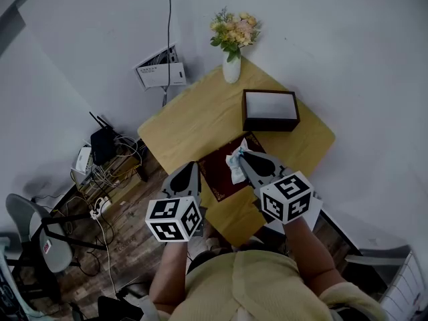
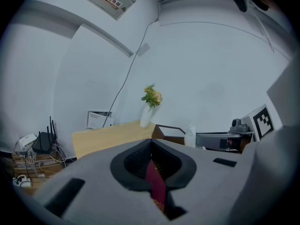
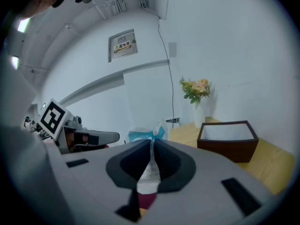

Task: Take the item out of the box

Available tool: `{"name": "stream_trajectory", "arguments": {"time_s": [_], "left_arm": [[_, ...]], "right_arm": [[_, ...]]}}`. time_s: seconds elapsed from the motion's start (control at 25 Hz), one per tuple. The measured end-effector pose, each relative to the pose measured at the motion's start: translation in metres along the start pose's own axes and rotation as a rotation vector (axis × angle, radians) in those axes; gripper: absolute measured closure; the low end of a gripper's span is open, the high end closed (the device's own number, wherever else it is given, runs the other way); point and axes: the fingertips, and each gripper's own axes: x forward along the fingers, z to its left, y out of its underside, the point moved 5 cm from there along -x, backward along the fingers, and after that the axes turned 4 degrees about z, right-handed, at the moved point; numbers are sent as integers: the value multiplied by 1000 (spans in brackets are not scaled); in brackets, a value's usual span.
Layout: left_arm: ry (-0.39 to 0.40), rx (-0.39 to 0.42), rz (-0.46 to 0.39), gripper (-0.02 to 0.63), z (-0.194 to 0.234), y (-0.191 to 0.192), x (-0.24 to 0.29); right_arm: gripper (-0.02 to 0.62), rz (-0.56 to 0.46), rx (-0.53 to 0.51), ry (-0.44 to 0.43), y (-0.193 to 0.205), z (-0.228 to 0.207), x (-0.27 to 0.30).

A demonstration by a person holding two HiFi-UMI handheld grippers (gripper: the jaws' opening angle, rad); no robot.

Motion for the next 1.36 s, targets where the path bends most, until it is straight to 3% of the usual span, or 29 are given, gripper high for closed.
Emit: {"name": "stream_trajectory", "arguments": {"time_s": [1.36], "left_arm": [[7, 5, 37, 591, -6, 11, 6]], "right_arm": [[552, 18, 50, -26, 12, 1, 3]]}}
